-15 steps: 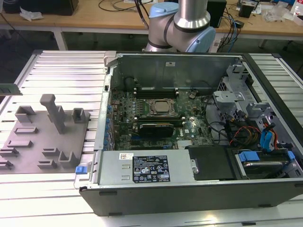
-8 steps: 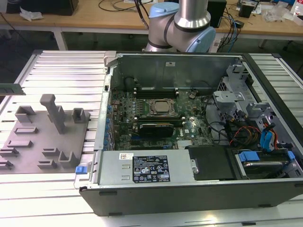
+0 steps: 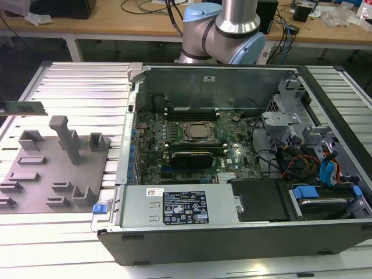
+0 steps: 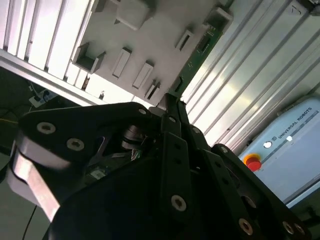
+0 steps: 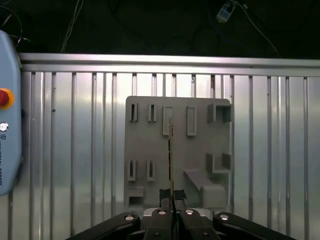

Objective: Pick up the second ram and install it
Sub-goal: 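Pick up the second ram and move it above second insertion slot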

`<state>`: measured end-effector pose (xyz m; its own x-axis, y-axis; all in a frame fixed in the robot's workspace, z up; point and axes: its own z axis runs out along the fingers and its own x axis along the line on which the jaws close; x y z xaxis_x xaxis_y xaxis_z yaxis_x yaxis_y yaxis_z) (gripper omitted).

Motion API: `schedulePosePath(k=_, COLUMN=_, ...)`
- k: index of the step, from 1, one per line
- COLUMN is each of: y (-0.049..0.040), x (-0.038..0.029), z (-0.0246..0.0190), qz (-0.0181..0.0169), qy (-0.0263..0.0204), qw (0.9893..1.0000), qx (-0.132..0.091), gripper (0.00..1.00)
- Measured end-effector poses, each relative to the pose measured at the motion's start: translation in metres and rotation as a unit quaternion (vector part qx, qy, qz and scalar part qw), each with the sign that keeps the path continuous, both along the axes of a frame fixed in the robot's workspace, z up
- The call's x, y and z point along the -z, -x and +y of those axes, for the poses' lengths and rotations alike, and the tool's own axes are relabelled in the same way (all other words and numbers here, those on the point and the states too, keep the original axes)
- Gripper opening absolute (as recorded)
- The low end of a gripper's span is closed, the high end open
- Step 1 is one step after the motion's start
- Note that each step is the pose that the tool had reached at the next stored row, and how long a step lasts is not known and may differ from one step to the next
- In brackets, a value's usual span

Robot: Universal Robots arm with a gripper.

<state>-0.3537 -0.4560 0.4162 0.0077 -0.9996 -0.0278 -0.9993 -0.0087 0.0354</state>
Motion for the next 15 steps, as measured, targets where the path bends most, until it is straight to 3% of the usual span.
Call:
schedulePosePath(k=4, y=-0.0320, x=0.0005, z=0.0006, qz=0.0008, qy=0.0012, qw=1.0000, qx=0.000, gripper=0.13)
schedulePosePath(k=6, y=-0.0433, x=0.0005, z=0.0005, qz=0.0011, qy=0.0012, qw=1.0000, qx=0.000, gripper=0.13)
schedulePosePath(k=15, y=-0.0749, x=0.0007, z=0.0005, qz=0.0014, qy=0.0012, qw=1.0000, qx=0.000, gripper=0.13)
